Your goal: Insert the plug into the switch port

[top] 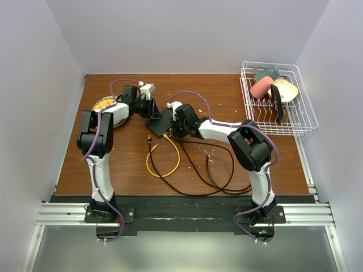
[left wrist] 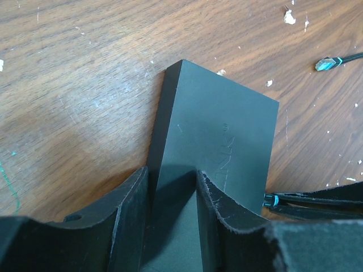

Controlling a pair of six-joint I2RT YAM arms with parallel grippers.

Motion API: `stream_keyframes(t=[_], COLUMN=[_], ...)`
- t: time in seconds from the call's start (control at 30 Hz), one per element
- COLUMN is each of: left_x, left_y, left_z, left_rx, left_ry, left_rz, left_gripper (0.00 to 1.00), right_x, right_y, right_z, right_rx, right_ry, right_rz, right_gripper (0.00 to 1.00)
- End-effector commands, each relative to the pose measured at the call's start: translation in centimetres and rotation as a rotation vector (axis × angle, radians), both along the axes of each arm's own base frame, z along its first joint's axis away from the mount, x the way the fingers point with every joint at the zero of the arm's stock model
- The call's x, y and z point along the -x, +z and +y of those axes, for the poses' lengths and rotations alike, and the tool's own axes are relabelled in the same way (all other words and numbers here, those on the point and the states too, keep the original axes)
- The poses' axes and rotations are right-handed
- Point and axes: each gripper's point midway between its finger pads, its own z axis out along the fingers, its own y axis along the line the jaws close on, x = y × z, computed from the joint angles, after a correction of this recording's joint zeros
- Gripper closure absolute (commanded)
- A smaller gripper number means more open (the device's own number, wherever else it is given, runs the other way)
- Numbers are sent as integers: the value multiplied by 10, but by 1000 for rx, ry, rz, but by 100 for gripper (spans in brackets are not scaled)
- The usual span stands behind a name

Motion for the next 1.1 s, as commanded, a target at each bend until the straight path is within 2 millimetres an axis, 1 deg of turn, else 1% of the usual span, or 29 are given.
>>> stream_keyframes(t=[0.0,0.13,0.2,0.3,0.37,0.5,0.53,0.67,0.73,0.77,0.83,0.9,0.93,1.0,1.03,1.07], left_x=[139,142,142,143,144,147,150,162,171,176,183,189,192,197,198,200], left_y=[5,6,4,4,5,7,7,7,4,2,-1,-3,-5,-7,-9,-10], left_z=[-82,-84,-83,-83,-85,-87,-87,-88,-87,-86,-85,-83,-83,-82,-82,-81], left_rx=[197,199,192,192,196,200,200,211,209,204,201,198,196,193,190,191], left_ry=[-310,-315,-316,-318,-322,-333,-333,-348,-351,-354,-355,-356,-359,-363,-364,-366], left_rz=[435,439,439,441,442,445,449,473,494,504,519,536,541,555,555,561], left_gripper=[72,73,73,74,74,75,75,76,77,77,77,77,77,77,77,77], right_x=[-57,-59,-59,-60,-61,-63,-64,-71,-75,-78,-83,-87,-88,-91,-92,-93], right_y=[158,178,190,198,197,185,179,168,169,166,172,171,176,178,185,185], right_z=[82,86,88,87,88,90,91,89,87,86,85,85,87,87,89,89], right_rx=[-427,-456,-473,-481,-477,-475,-472,-463,-461,-453,-457,-450,-457,-459,-467,-467], right_ry=[81,87,92,93,89,83,83,41,16,-5,-23,-37,-37,-44,-43,-45], right_rz=[-415,-441,-459,-470,-470,-453,-445,-438,-448,-451,-463,-465,-473,-474,-482,-481], right_gripper=[100,100,100,100,100,100,100,100,100,100,100,100,100,100,100,100])
